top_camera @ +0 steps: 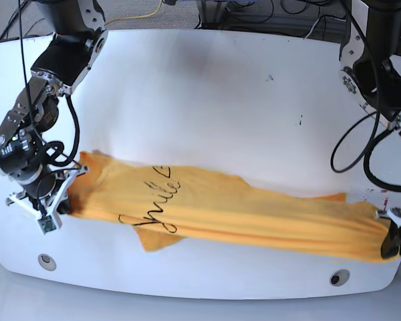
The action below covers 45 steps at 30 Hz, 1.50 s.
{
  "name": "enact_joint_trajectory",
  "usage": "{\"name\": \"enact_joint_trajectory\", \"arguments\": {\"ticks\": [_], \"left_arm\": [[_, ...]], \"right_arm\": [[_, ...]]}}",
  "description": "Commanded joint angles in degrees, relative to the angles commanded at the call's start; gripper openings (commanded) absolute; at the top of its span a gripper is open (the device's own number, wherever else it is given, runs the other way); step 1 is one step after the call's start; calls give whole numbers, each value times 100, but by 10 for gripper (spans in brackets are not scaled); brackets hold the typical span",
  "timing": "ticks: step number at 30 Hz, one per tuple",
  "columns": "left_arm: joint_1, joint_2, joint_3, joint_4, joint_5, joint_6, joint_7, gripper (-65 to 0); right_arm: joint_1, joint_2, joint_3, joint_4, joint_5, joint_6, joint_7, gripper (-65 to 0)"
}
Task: Layout the t-shirt on the table in an organized manner, then fold the t-shirt properly
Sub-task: 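Lay the shirt flat on the table, holding its edge with both grippers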
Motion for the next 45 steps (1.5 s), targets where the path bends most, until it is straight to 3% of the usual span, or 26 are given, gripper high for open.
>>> {"name": "enact_joint_trajectory", "arguments": {"ticks": [20,31,45], "left_arm": [[3376,-264,-1187,9,-1231,0,-9,-650],[4360,-220,-1213,0,-1284,0,-18,-650],[5292,-167,-1222,0,-1231,0,-26,-650]], "right_arm": [[-2171,-642,9,264,-9,0,18,-629],[-2989,-791,0,255,-18,0,527,-629],[-3631,-800,0,237,-62,0,809,-626]]}}
